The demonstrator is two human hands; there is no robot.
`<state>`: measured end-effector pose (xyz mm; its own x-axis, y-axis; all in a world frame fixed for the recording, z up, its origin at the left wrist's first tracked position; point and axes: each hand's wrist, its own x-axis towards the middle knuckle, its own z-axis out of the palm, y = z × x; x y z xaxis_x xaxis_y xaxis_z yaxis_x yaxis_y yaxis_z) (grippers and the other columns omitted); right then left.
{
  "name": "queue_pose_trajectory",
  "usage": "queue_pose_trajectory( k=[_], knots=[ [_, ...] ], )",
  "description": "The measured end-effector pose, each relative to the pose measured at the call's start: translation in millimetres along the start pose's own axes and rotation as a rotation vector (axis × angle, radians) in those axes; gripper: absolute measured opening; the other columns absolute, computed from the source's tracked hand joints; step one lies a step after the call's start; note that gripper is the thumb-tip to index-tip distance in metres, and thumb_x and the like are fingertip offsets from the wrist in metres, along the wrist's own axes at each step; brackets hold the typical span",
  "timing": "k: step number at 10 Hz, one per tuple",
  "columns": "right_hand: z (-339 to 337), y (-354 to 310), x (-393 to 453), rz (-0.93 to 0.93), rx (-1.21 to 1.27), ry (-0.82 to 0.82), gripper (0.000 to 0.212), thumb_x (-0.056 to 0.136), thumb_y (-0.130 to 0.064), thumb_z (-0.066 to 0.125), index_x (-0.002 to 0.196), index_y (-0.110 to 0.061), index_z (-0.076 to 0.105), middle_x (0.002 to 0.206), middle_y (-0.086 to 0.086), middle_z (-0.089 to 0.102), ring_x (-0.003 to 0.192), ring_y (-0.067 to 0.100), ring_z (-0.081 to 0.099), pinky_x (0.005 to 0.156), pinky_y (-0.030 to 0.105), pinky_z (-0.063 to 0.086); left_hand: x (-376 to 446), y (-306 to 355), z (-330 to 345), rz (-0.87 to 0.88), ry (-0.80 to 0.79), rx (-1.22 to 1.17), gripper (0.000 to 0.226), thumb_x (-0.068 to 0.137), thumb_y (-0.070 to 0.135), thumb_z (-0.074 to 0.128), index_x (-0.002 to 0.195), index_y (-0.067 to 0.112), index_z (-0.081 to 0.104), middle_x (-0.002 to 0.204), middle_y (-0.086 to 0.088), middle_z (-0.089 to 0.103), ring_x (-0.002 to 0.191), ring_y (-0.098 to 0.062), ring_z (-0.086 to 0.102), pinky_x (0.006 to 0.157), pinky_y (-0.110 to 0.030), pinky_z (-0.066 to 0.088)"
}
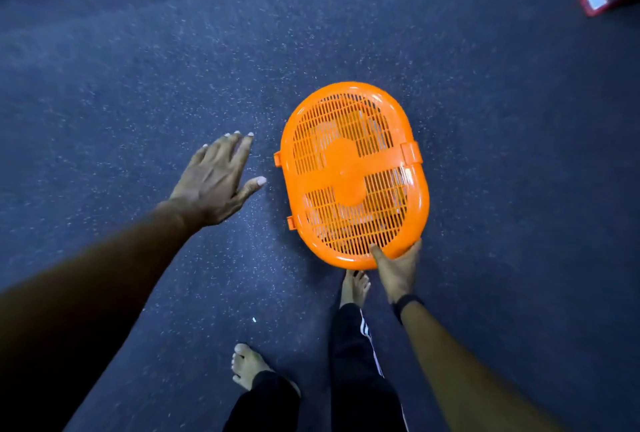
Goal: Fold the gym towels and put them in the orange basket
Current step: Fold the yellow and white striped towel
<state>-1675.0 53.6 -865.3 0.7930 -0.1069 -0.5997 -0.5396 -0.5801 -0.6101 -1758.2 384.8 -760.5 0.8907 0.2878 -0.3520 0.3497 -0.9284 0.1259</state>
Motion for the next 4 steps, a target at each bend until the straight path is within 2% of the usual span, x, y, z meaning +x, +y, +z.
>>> queue_pose_trajectory(
  k=[1,2,3,4],
  knots=[
    [-6,-8,34,0.128,0.081,-0.052,0.092,0.072,-0.024,0.082,0.147,-0.011,0.031,0.14,0.011,0.049,0.127,0.026,0.048,0.106,0.042,0.04,16,15,3,0.063,-0.084,0.048,0.094,0.083,0.071,0.0,0.153,0.009,0.011,0.156,-0.018,0.022,0.144,-0.031,0.022,0.117,-0.046,0.021],
    [-13,-17,66,0.21,-0.009,-0.204,0.083,0.057,-0.04,0.078,0.128,-0.005,0.055,0.11,0.009,0.062,0.1,0.023,0.058,0.072,0.031,0.047,45,39,7,0.135,-0.179,0.081,0.091,0.086,0.071,0.007,0.153,0.01,0.01,0.156,-0.018,0.02,0.145,-0.031,0.02,0.118,-0.045,0.019],
    [-15,-23,81,0.15,-0.202,-0.248,0.077,0.068,-0.034,0.079,0.133,-0.005,0.049,0.124,0.014,0.058,0.112,0.028,0.056,0.083,0.035,0.048,67,57,6,0.194,-0.193,0.124,0.082,0.092,0.064,0.022,0.153,0.01,0.009,0.157,-0.019,0.018,0.145,-0.032,0.02,0.117,-0.044,0.018],
    [-24,-34,97,-0.031,-0.477,-0.223,0.08,0.078,-0.028,0.073,0.145,-0.011,0.033,0.142,0.017,0.038,0.129,0.036,0.041,0.105,0.042,0.039,109,100,-2,0.293,-0.187,0.167,0.074,0.096,0.051,0.04,0.152,0.009,0.016,0.156,-0.019,0.021,0.143,-0.034,0.023,0.115,-0.044,0.02]
  ],
)
